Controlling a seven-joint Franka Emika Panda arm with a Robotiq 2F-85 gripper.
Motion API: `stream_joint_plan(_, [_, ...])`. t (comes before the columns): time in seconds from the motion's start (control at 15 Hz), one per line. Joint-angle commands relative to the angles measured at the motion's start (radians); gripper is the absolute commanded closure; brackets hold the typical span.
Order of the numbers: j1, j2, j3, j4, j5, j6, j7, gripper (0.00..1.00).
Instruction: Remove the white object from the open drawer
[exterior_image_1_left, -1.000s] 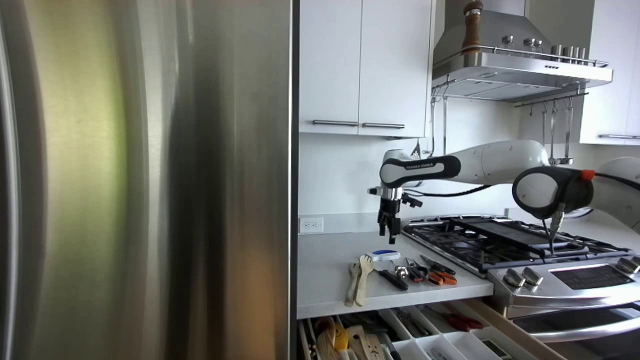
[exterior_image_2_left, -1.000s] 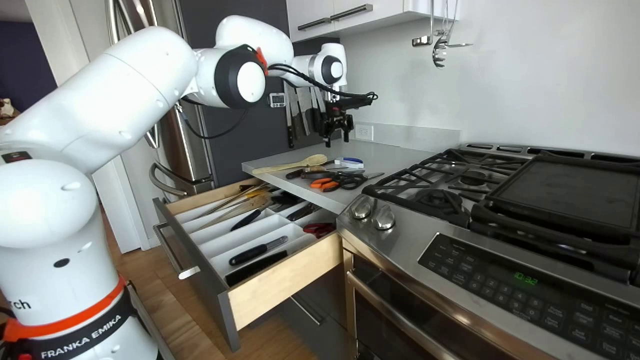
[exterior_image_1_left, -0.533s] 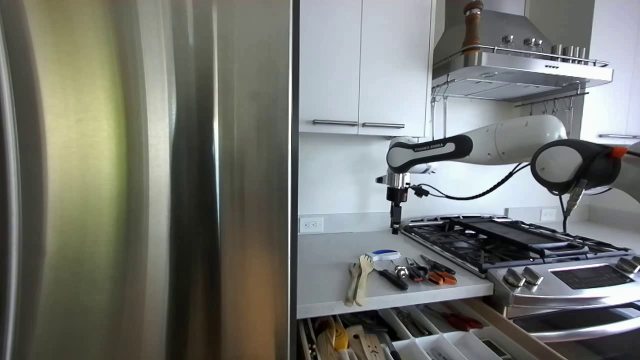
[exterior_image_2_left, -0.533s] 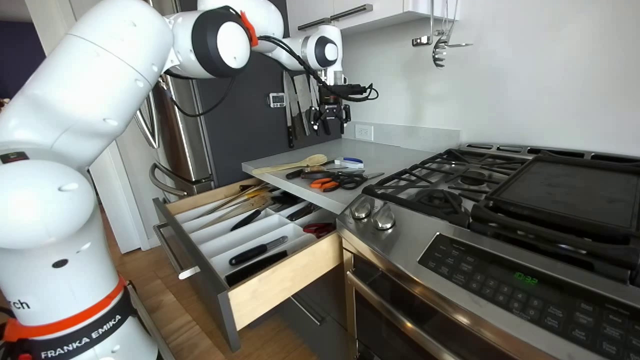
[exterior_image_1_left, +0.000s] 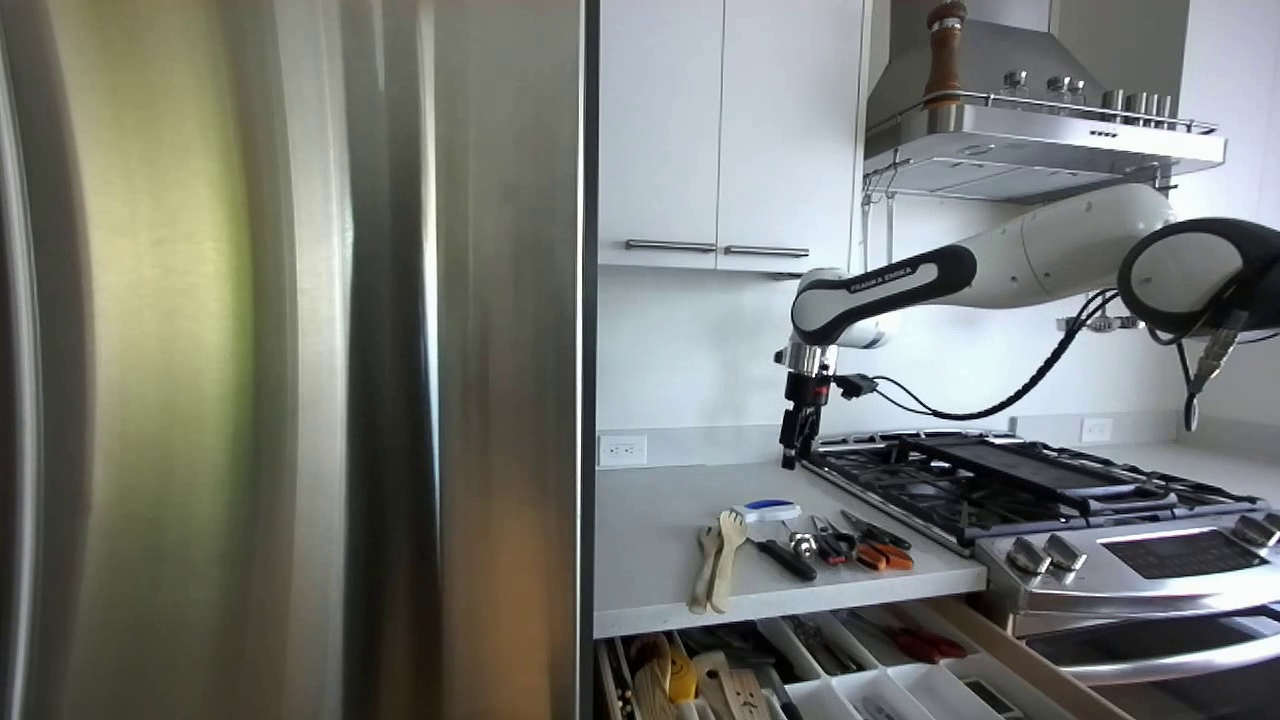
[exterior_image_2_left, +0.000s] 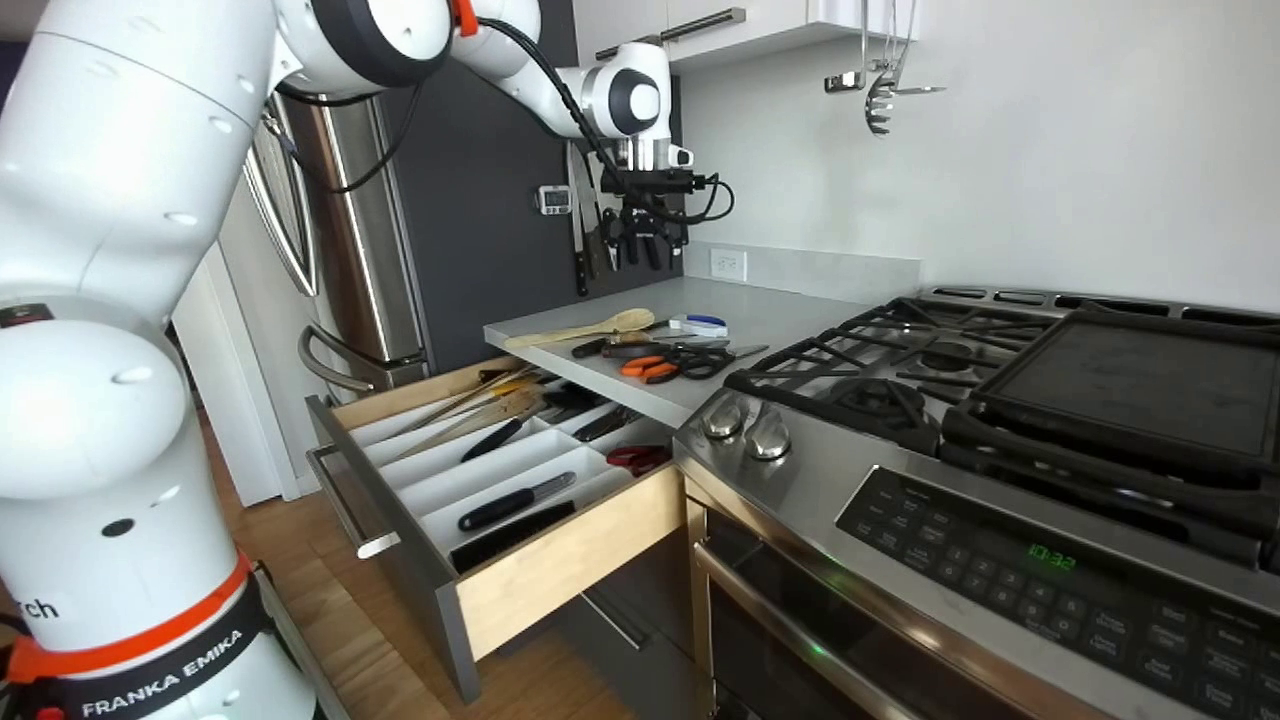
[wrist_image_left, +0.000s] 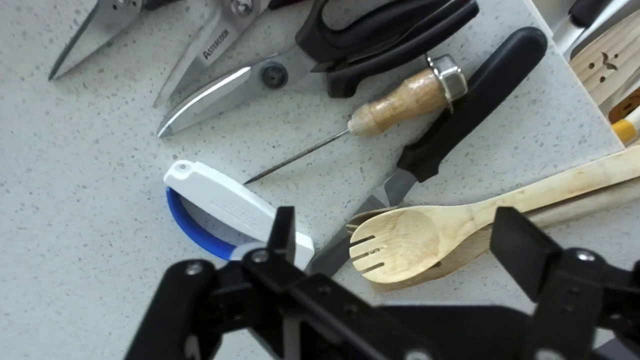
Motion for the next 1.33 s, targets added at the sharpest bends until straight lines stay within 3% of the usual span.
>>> stream_joint_plan(0.0, [0.019,-0.162,-0.026,-0.237,-0.033,0.076,0.128,0.0])
stream_joint_plan(0.47, [0.038,-0.403,-0.014,-0.566,-0.026,0.062,0.279,0.0])
stream_joint_plan(0.93, [0.06,-0.683,-0.008,-0.919,-0.033,0.154,0.394,0.0])
stream_joint_plan(1.0, [0.059,-0.563,-0.011,-0.771,-0.023,0.087,0.364,0.0])
stream_joint_plan(1.27, [0.062,-0.66,-0.011,-0.881,-0.023,0.123,0.375,0.0])
